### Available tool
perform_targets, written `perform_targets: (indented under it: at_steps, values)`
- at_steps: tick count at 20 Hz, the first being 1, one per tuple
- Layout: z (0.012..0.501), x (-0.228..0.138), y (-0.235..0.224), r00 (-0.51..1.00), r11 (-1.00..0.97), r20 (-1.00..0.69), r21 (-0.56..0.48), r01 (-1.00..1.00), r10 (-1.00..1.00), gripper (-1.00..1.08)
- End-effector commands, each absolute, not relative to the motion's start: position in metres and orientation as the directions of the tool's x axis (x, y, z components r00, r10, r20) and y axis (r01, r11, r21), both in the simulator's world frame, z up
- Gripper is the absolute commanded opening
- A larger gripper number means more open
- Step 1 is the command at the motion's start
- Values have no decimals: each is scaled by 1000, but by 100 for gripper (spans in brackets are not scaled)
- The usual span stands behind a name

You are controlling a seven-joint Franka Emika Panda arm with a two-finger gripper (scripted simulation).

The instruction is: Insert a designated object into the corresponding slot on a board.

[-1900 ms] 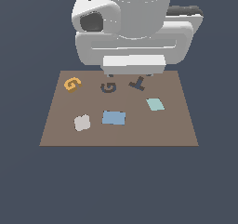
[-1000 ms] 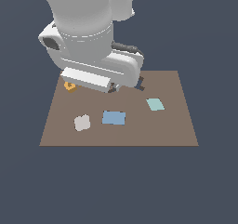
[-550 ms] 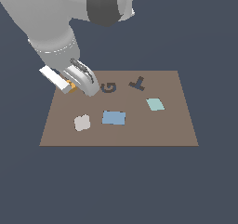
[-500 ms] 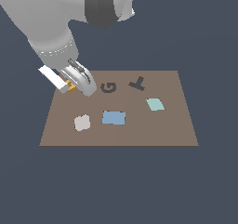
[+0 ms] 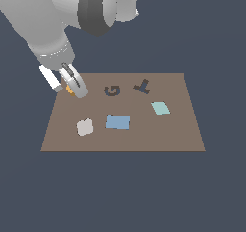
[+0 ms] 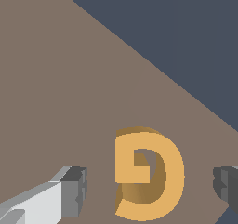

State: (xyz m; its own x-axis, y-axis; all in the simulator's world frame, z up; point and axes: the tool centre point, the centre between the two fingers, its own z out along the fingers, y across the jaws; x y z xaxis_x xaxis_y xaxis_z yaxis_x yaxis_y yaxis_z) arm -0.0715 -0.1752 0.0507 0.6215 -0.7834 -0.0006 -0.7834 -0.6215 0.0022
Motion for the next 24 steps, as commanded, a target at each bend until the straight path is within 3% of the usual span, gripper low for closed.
perform_targets:
  at_steps: [1,11,12,24]
  values:
    - [51,-71,-175,622,-622,0,2,-783,-783,100]
    - [30,-73,-175,616,-616,0,0,-788,-788,100]
    - [30,-73,-175,616,-616,0,0,-788,-788,-100]
    - [30,-72,-175,617,-617,0,-1,-787,-787,-100]
